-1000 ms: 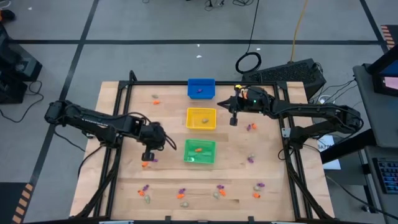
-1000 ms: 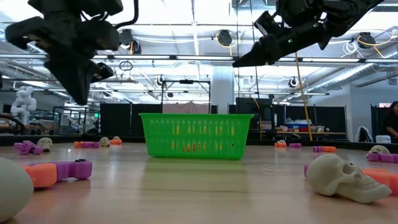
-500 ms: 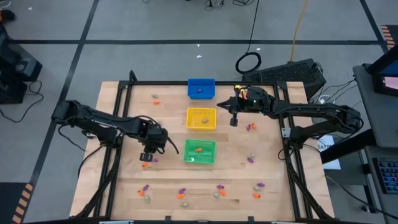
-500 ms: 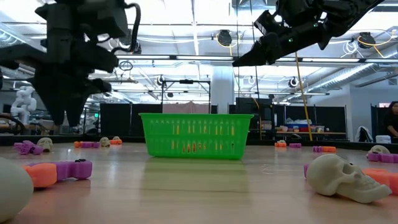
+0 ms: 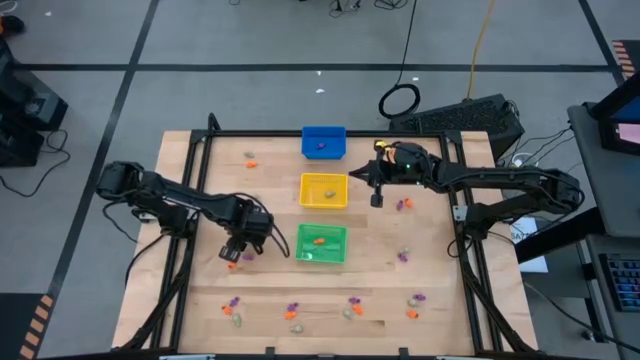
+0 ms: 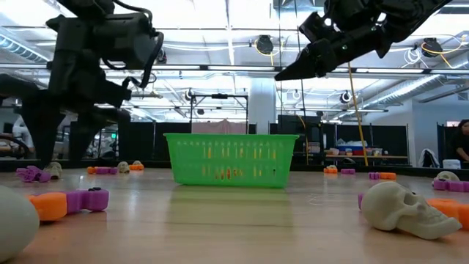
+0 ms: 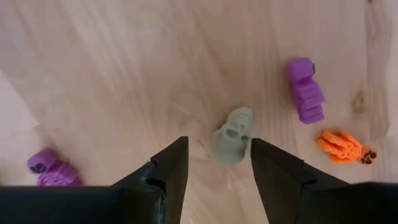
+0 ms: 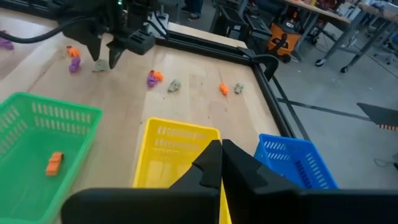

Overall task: Sort Halloween decoration
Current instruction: Put the skull toy into the yellow bin

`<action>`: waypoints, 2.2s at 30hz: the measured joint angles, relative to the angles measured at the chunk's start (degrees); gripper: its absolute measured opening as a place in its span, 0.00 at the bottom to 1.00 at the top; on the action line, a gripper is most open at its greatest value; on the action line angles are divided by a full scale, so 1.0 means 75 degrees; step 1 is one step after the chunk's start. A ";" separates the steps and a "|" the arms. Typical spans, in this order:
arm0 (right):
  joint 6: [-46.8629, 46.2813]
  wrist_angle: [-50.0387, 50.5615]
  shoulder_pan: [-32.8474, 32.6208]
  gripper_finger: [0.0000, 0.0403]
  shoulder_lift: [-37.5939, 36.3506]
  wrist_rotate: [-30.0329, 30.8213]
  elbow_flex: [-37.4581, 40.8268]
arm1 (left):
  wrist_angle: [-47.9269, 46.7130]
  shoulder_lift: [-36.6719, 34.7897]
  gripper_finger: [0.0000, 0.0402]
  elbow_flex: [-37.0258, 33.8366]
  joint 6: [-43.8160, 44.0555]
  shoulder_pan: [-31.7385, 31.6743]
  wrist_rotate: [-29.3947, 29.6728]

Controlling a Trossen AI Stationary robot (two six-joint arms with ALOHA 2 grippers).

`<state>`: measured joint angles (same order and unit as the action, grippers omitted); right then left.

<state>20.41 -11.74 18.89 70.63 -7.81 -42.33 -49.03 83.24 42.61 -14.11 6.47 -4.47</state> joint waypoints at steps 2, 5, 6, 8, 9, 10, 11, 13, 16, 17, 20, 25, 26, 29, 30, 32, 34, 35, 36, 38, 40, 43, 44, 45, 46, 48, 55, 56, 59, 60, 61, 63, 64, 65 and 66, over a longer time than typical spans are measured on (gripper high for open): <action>0.0023 -0.0004 -0.0028 0.00 0.0000 0.0002 0.0000 | 0.0002 0.0109 0.42 0.0000 -0.0023 0.0056 -0.0003; 0.0032 -0.0007 -0.0034 0.00 0.0000 0.0003 0.0000 | 0.0033 0.0299 0.42 -0.0003 0.0010 0.0120 -0.0010; 0.0029 -0.0010 -0.0034 0.00 0.0000 0.0003 0.0000 | 0.0070 0.0355 0.42 -0.0003 0.0017 0.0154 -0.0012; 0.0032 -0.0012 -0.0034 0.00 0.0000 0.0009 0.0000 | 0.0103 0.0459 0.42 -0.0003 0.0029 0.0209 -0.0015; 0.0031 -0.0025 -0.0034 0.00 0.0000 0.0012 0.0000 | 0.0116 0.0508 0.42 -0.0003 0.0029 0.0232 -0.0014; 0.0032 -0.0036 -0.0034 0.00 0.0000 0.0013 0.0000 | 0.0133 0.0545 0.42 0.0000 0.0032 0.0257 -0.0006; 0.0032 -0.0036 -0.0034 0.00 0.0000 0.0012 0.0000 | 0.0146 0.0584 0.42 0.0003 0.0032 0.0275 -0.0006; 0.0032 -0.0036 -0.0034 0.00 0.0000 0.0017 0.0000 | 0.0169 0.0655 0.41 0.0014 0.0035 0.0306 0.0007; 0.0032 -0.0033 -0.0034 0.00 0.0000 0.0023 0.0000 | 0.0201 0.0694 0.36 0.0020 0.0031 0.0336 0.0050; 0.0032 -0.0033 -0.0034 0.00 0.0000 0.0026 0.0000 | 0.0228 0.0695 0.34 0.0020 0.0032 0.0336 0.0053; 0.0032 -0.0033 -0.0034 0.00 0.0000 0.0029 0.0000 | 0.0295 0.0700 0.25 0.0015 0.0035 0.0336 0.0051; 0.0029 -0.0031 -0.0034 0.00 0.0000 0.0032 0.0000 | 0.0279 0.0682 0.13 0.0015 0.0053 0.0336 0.0009; 0.0029 -0.0030 -0.0034 0.00 0.0000 0.0032 0.0000 | 0.0268 0.0656 0.13 0.0015 0.0109 0.0336 0.0006; 0.0020 -0.0030 -0.0034 0.00 0.0000 0.0035 0.0000 | 0.0241 0.0599 0.13 0.0025 0.0474 0.0303 -0.0013; 0.0008 -0.0030 -0.0034 0.00 0.0000 0.0033 0.0000 | 0.0223 0.0571 0.13 0.0055 0.0640 0.0269 -0.0039; 0.0004 -0.0030 -0.0034 0.00 0.0000 0.0035 0.0000 | 0.0221 0.0486 0.13 0.0164 0.0855 0.0178 -0.0155; -0.0018 -0.0027 -0.0034 0.00 0.0000 0.0035 0.0000 | 0.0258 0.0354 0.13 0.0357 0.1004 0.0056 -0.0178; -0.0021 -0.0027 -0.0037 0.00 0.0000 0.0035 0.0000 | 0.0257 0.0302 0.13 0.0455 0.1038 -0.0021 -0.0181; -0.0028 -0.0027 -0.0040 0.00 0.0000 0.0035 0.0000 | 0.0253 0.0267 0.13 0.0549 0.1071 -0.0102 -0.0185; -0.0053 -0.0027 -0.0073 0.00 0.0000 0.0043 0.0000 | 0.0295 0.0223 0.13 0.0799 0.1247 -0.0306 -0.0230; -0.0047 -0.0028 -0.0118 0.00 0.0000 0.0074 0.0001 | 0.0373 0.0190 0.13 0.1121 0.1512 -0.0545 -0.0262; -0.0004 -0.0040 -0.0174 0.00 0.0000 0.0073 0.0000 | 0.0720 0.0193 0.13 0.1554 0.2009 -0.0921 -0.0281; 0.0009 -0.0049 -0.0188 0.00 0.0000 0.0073 0.0000 | 0.0889 0.0193 0.13 0.1720 0.2107 -0.1035 -0.0293; 0.0023 -0.0056 -0.0188 0.00 0.0000 0.0073 0.0000 | 0.1098 0.0190 0.14 0.1862 0.2220 -0.1136 -0.0303; 0.0029 -0.0059 -0.0188 0.00 0.0000 0.0073 0.0000 | 0.1315 0.0190 0.14 0.1984 0.2282 -0.1249 -0.0321; 0.0045 -0.0059 -0.0185 0.00 0.0000 0.0075 0.0000 | 0.1755 0.0198 0.14 0.2194 0.2383 -0.1474 -0.0344; 0.0151 -0.0072 -0.0185 0.00 0.0000 0.0079 0.0000 | 0.2452 0.0448 0.13 0.2940 0.2021 -0.2457 -0.0338; 0.0151 -0.0085 -0.0185 0.00 0.0000 0.0076 0.0000 | 0.2446 0.0497 0.13 0.3001 0.1969 -0.2623 -0.0336; 0.0148 -0.0140 -0.0185 0.00 0.0000 0.0080 -0.0005 | 0.2570 0.0803 0.13 0.3268 0.1732 -0.3035 -0.0314; 0.0149 -0.0155 -0.0185 0.00 0.0000 0.0079 -0.0003 | 0.2613 0.0932 0.13 0.3381 0.1625 -0.3140 -0.0303; 0.0148 -0.0201 -0.0185 0.00 0.0000 0.0079 -0.0003 | 0.2556 0.1079 0.13 0.3485 0.1562 -0.3235 -0.0307; 0.0154 -0.0243 -0.0185 0.00 0.0000 0.0079 -0.0006 | 0.2695 0.1429 0.13 0.3730 0.1451 -0.3400 -0.0329; 0.0154 -0.0240 -0.0185 0.00 0.0000 0.0078 -0.0006 | 0.2717 0.1610 0.13 0.3879 0.1396 -0.3484 -0.0340; 0.0154 -0.0243 -0.0185 0.00 0.0000 0.0078 -0.0006 | 0.2668 0.1807 0.13 0.4038 0.1371 -0.3545 -0.0344; 0.0155 -0.0232 -0.0185 0.00 0.0000 0.0079 -0.0006 | 0.2671 0.1999 0.13 0.4209 0.1365 -0.3596 -0.0344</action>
<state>21.57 -13.48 17.50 70.63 -7.22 -42.37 -29.00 98.23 74.18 -3.88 -20.50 -7.05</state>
